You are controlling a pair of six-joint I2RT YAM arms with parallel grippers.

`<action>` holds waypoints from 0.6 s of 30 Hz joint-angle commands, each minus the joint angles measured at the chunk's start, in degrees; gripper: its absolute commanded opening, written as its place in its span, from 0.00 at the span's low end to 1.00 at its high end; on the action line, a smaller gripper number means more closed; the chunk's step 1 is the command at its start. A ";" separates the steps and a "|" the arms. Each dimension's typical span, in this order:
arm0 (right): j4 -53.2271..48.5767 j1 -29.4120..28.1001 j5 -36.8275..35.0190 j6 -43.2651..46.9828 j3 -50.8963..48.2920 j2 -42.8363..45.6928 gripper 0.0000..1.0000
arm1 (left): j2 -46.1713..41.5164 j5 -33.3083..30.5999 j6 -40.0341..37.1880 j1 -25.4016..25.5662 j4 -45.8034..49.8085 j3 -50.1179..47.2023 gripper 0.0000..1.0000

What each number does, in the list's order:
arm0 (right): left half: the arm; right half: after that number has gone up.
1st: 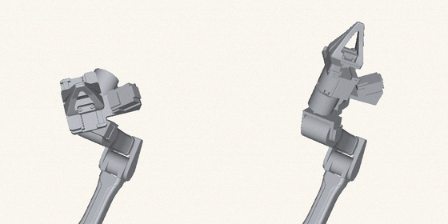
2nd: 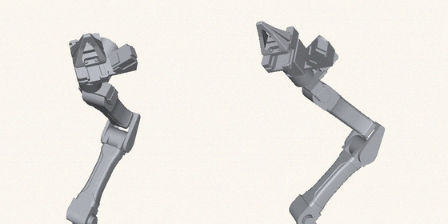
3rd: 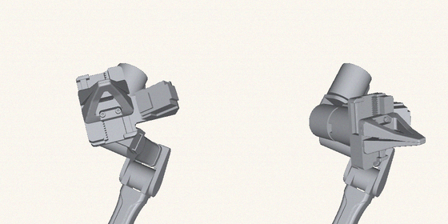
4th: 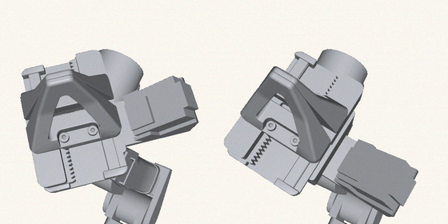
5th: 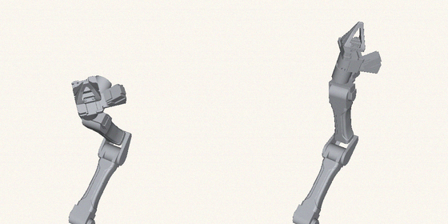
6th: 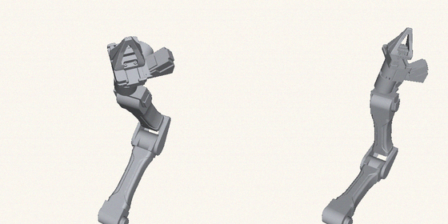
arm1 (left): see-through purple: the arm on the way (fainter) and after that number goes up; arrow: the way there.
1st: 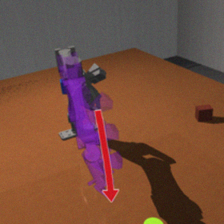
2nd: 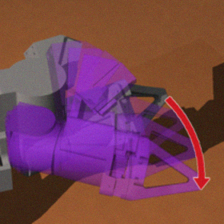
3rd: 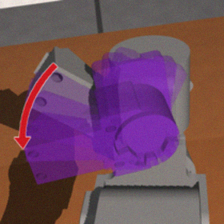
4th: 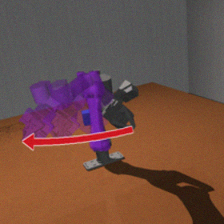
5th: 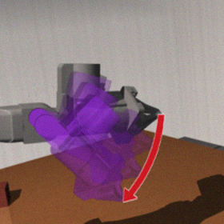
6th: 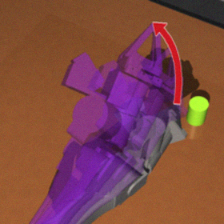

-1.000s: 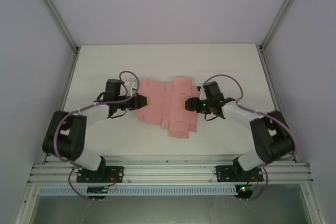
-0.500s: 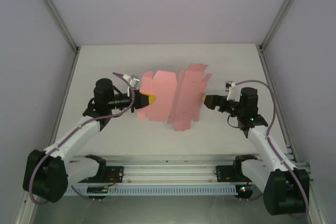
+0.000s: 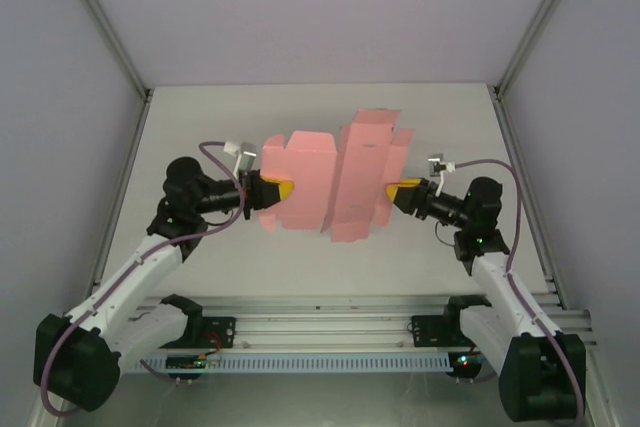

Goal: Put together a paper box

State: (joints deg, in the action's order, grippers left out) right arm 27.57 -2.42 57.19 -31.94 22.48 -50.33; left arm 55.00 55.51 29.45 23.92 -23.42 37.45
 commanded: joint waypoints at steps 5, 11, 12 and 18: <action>4.25 0.65 3.28 -0.84 -0.42 2.06 0.01 | -0.60 -3.60 -0.27 0.23 0.30 0.24 0.00; -7.07 0.40 -3.94 6.45 2.05 4.14 0.00 | -1.11 -8.04 -1.79 0.24 4.71 -0.08 0.01; -10.04 0.15 -5.25 8.61 2.89 4.50 0.00 | -1.27 -10.36 -2.44 0.24 7.32 0.02 0.17; -30.19 -5.85 -18.78 21.43 6.63 4.84 0.00 | -2.19 -37.00 -5.45 0.23 29.53 1.19 1.00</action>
State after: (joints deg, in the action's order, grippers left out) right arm 9.61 -5.61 46.46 -19.09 26.61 -45.71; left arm 53.76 34.17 26.15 24.03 -6.48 37.30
